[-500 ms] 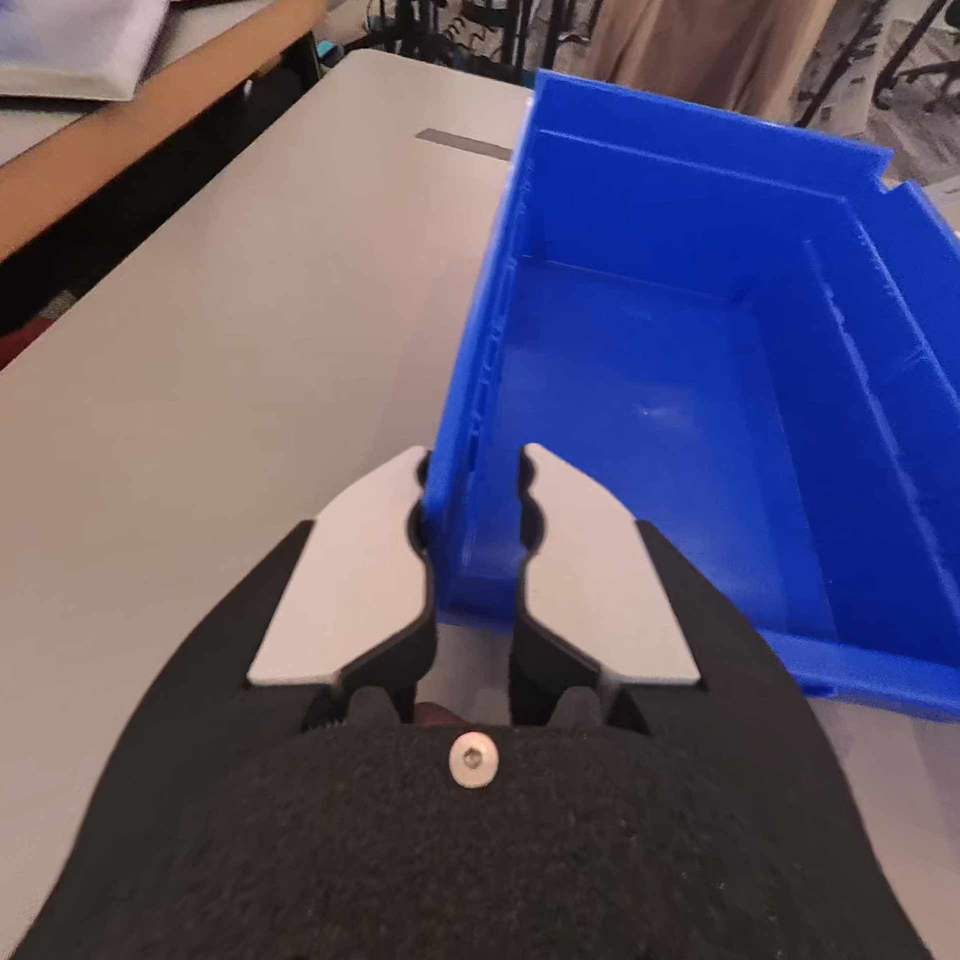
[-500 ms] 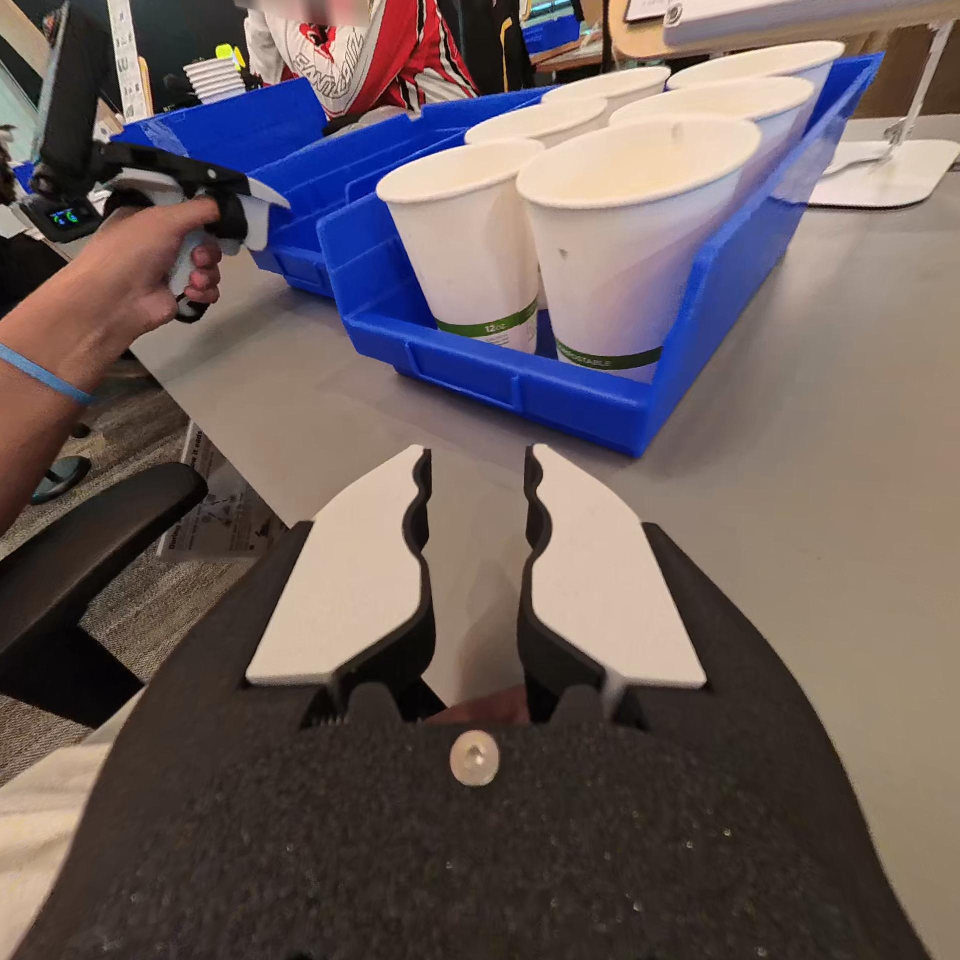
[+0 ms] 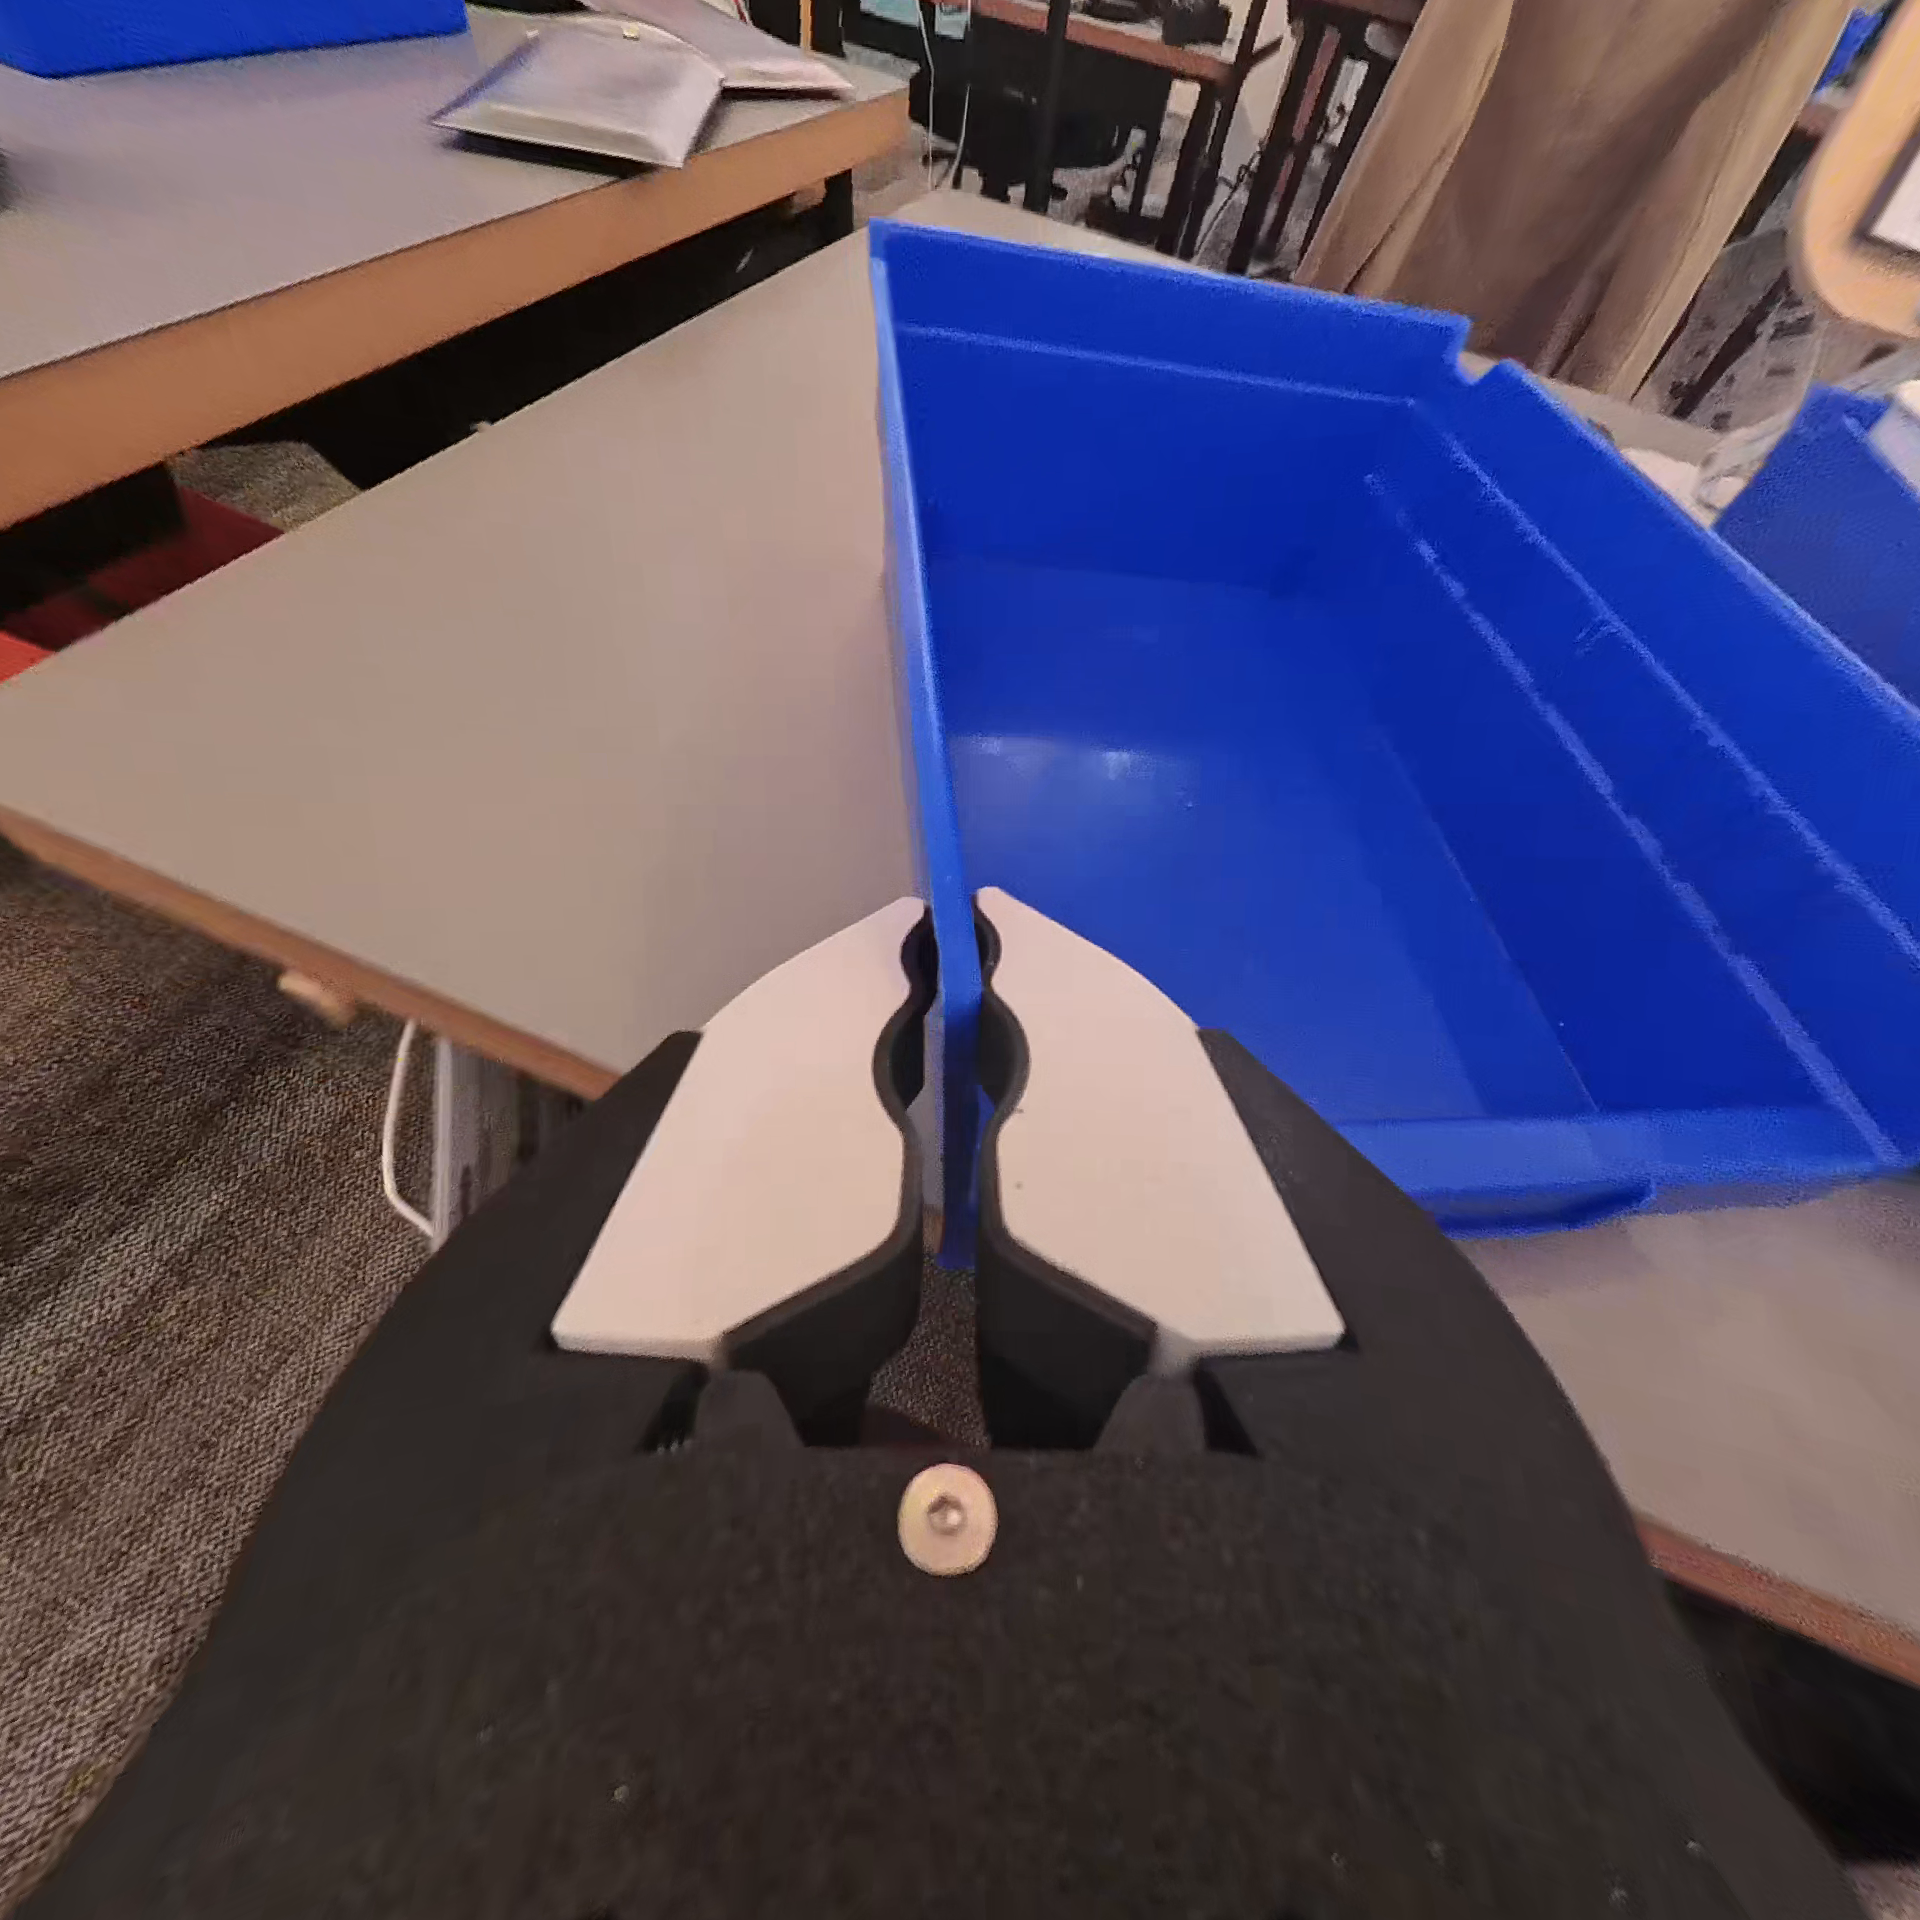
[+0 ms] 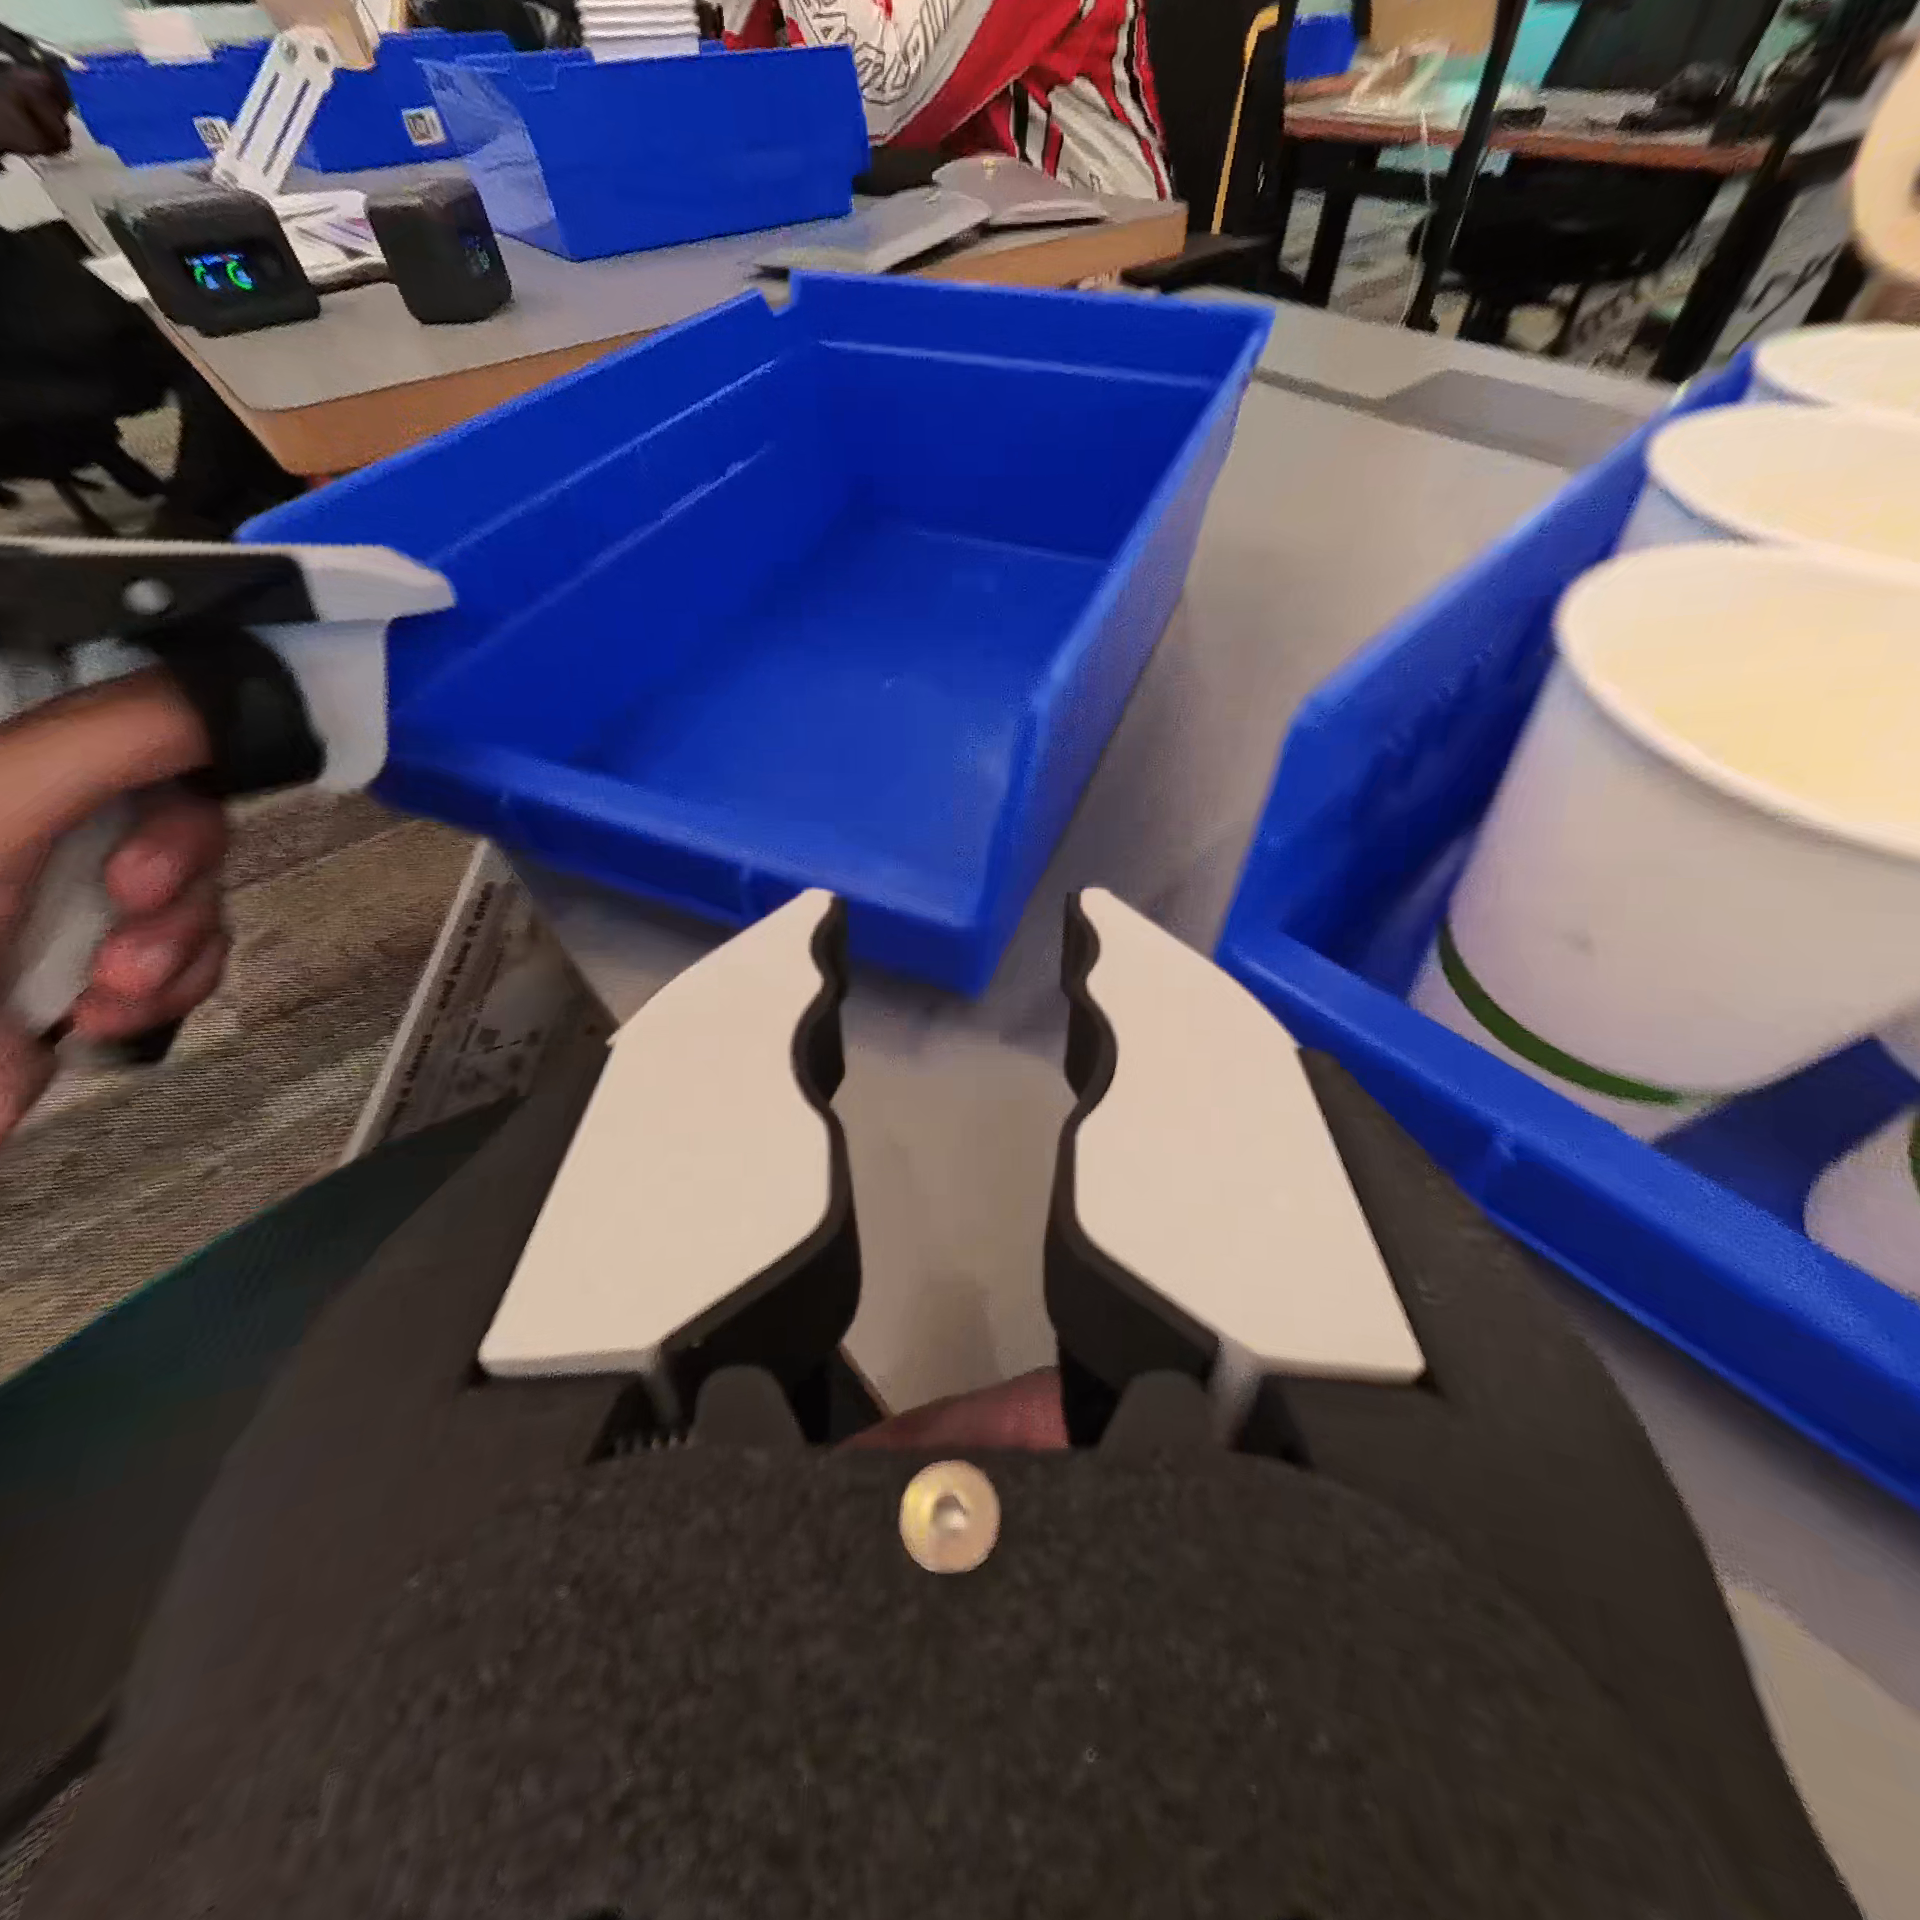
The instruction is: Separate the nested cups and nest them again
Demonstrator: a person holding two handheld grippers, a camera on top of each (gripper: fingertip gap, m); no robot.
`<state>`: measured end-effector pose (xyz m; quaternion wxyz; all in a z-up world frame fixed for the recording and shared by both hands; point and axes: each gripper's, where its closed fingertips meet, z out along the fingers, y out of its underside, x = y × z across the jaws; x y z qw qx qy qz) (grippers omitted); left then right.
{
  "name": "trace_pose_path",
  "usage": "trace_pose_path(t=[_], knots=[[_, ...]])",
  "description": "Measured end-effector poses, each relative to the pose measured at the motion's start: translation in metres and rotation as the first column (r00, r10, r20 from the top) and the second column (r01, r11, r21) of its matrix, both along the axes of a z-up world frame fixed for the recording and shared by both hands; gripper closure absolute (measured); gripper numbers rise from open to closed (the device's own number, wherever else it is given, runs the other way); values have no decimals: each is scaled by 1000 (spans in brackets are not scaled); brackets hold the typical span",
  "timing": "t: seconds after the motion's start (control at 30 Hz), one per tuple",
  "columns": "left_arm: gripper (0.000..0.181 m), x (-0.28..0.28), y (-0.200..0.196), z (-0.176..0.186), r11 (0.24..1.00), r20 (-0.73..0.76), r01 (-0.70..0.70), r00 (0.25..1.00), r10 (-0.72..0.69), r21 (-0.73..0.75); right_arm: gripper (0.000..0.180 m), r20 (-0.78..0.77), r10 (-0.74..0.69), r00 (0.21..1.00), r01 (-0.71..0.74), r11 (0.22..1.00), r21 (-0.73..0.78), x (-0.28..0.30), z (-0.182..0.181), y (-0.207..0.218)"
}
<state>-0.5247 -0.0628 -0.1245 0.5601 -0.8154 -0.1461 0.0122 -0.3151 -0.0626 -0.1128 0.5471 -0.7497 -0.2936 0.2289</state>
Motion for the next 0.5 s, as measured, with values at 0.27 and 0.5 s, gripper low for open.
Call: trace_pose_path(t=[0.27,0.5], knots=[[176,24,-51,2,996,-35,-31,999,34,82,154,95,-120,988,116,992,49,-20,-8,29],[175,58,-63,31,970,-217,-58,970,111,237,176,-130,-199,971,209,975,71,13,41,41]])
